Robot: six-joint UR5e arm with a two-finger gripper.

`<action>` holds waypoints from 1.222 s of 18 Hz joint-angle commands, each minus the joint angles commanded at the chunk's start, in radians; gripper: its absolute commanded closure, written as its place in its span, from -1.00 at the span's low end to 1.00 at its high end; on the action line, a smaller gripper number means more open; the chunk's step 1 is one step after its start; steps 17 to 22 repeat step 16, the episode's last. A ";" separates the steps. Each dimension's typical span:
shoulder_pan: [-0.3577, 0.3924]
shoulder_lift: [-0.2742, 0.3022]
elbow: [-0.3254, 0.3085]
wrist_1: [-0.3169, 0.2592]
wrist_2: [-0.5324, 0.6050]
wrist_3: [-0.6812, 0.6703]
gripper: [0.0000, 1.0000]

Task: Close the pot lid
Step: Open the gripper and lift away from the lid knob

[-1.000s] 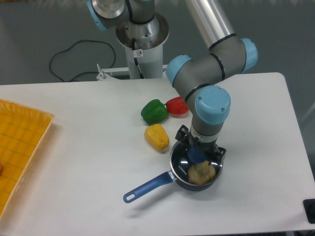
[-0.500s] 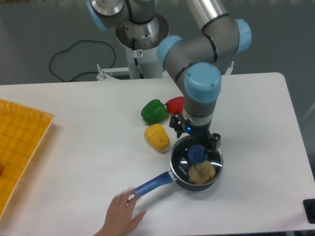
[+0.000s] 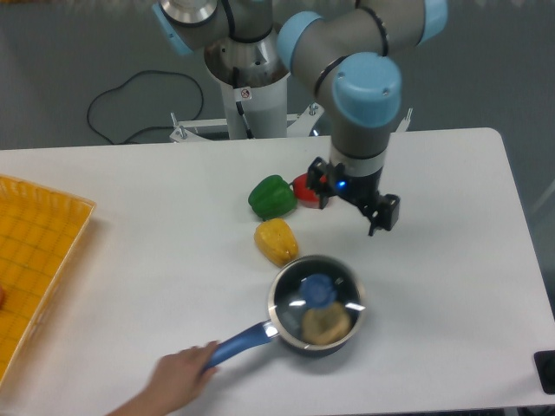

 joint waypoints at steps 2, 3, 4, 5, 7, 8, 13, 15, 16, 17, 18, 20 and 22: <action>0.041 -0.006 -0.006 0.002 0.000 0.048 -1.00; 0.067 -0.009 -0.006 0.003 0.000 0.078 -1.00; 0.091 -0.020 -0.006 0.005 0.000 0.127 -1.00; 0.115 -0.024 -0.006 0.005 0.002 0.205 -1.00; 0.167 -0.044 -0.006 0.005 0.000 0.395 -1.00; 0.192 -0.052 -0.006 0.009 0.000 0.460 -1.00; 0.240 -0.069 -0.006 0.012 0.008 0.552 -1.00; 0.233 -0.074 -0.008 0.015 0.015 0.552 -1.00; 0.233 -0.074 -0.008 0.015 0.014 0.552 -1.00; 0.233 -0.074 -0.008 0.015 0.014 0.552 -1.00; 0.233 -0.074 -0.008 0.015 0.014 0.552 -1.00; 0.233 -0.074 -0.008 0.015 0.014 0.552 -1.00; 0.233 -0.074 -0.008 0.015 0.014 0.552 -1.00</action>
